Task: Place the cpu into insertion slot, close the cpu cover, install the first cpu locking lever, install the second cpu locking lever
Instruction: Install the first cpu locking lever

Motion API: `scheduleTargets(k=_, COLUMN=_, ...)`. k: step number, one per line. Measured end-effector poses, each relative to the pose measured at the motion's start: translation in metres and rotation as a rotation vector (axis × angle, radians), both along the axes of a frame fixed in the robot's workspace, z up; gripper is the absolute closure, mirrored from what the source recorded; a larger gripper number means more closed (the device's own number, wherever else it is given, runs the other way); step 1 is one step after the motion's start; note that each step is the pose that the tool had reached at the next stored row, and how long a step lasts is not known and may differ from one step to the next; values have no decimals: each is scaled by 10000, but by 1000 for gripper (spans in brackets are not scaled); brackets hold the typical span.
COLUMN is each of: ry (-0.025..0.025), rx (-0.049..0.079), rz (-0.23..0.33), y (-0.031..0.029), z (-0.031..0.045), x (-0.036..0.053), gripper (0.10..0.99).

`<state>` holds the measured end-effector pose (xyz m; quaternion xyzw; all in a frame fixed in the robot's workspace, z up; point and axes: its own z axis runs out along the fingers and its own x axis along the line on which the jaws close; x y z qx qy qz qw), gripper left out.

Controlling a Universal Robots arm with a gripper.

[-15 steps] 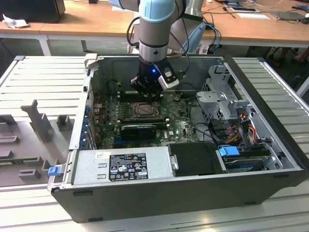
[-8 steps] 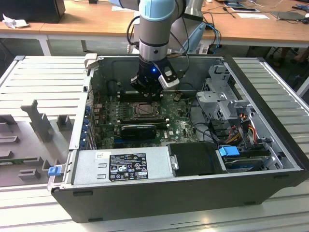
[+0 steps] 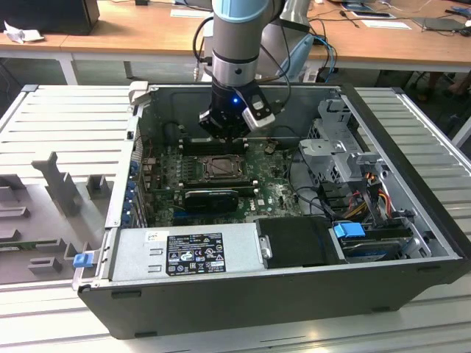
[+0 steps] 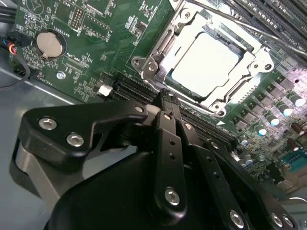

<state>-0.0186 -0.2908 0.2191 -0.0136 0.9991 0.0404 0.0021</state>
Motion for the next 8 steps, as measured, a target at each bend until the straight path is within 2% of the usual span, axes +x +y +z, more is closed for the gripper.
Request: scheduleTargets(k=8, ry=0, rx=0, rz=0, y=-43, z=0, x=0, gripper=980)
